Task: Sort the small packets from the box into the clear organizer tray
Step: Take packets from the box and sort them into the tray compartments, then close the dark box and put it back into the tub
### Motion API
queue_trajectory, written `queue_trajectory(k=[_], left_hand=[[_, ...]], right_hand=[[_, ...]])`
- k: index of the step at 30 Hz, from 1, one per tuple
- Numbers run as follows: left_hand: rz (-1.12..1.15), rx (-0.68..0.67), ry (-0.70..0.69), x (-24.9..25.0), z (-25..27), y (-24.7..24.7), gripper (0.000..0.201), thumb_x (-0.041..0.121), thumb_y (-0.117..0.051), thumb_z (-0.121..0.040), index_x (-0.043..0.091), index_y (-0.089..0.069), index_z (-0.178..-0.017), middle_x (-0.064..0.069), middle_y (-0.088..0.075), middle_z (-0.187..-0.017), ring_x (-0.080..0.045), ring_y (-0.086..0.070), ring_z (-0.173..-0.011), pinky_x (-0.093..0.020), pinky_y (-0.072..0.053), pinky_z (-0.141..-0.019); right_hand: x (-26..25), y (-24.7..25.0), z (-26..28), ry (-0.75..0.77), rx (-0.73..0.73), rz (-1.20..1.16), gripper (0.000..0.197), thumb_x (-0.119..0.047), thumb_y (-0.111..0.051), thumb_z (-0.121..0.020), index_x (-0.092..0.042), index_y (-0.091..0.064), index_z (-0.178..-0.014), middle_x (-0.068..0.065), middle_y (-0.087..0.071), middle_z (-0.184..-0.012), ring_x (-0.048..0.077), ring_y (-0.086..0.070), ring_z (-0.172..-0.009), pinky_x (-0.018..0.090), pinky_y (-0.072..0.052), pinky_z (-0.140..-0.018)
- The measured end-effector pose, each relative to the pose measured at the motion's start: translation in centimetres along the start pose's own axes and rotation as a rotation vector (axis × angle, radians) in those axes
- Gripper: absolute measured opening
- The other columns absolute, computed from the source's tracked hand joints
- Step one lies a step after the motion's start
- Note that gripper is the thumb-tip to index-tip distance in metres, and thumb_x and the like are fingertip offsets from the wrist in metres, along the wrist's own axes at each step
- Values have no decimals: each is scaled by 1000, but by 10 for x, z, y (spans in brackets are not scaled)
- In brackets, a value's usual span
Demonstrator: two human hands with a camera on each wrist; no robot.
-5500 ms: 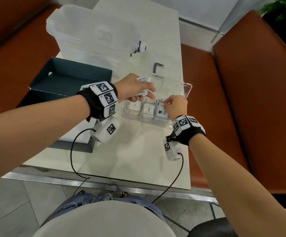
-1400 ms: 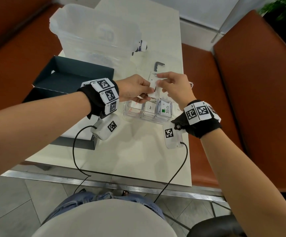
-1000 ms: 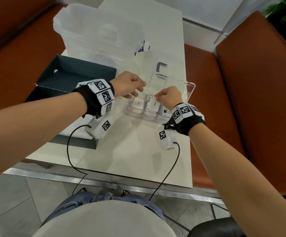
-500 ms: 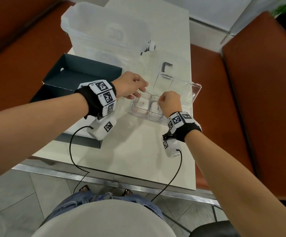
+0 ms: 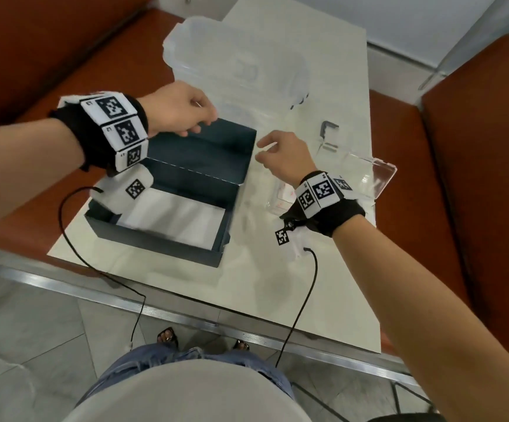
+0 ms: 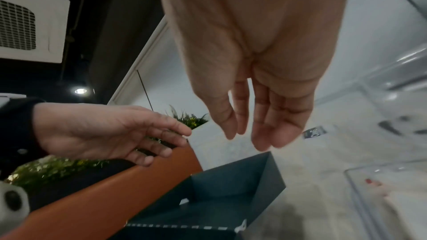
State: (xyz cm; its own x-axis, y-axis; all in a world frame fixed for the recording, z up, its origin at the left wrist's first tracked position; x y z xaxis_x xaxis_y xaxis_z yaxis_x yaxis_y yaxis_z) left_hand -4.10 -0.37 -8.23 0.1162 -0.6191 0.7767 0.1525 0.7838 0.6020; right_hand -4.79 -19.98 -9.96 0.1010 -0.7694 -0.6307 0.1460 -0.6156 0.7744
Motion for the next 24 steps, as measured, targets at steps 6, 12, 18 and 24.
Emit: queue_trajectory(k=[6,12,18,24], left_hand=[[-456,110,175,-88,12,58,52,38,-58,-95,10,-47,-137,-14,-53,-136,-33,-51,-121,-40,-42,-95],[-108,-52,388,-149,26,42,51,27,-55,-99,1,-41,-140,-15,-50,-139,-27,-56,-105,-39,-53,-84],[177,-43,362,-146,36,34,35,5,-54,-97,0,-51,-132,-8,-56,-116,-24,-54,-101,-37,-50,-75],[356,-84,299,-135,46,36,57,-16,-44,-92,9,-41,-144,-9,-47,-142,-31,-49,-126,-57,-45,-98]], right_hand=[[7,-55,-17,-229,-72,91,46,-25,-57,-94,2,-44,-129,17,-54,-128,31,-52,-117,28,-39,-78],[34,-72,-15,-510,11,-206,38,-3,-58,-89,5,-45,-124,21,-53,-120,38,-55,-114,48,-49,-96],[44,-73,-9,-520,-4,-400,11,-2,-56,-88,-11,-52,-93,23,-55,-131,22,-56,-89,27,-52,-63],[39,-62,6,-480,8,-661,21,4,-52,-90,-17,-55,-91,5,-58,-98,14,-59,-78,24,-50,-63]])
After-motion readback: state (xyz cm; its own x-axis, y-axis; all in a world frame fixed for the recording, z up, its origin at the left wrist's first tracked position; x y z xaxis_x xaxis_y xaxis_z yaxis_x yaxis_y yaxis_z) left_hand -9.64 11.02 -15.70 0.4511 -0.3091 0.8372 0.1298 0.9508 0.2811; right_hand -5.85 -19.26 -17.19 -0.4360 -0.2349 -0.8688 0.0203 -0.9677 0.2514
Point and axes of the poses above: each hand's wrist, its own z-axis away from the middle knuckle, its own y-axis out of the back of the hand, x = y × z, the point moved 9 cm from there along -z, towards the middle knuckle
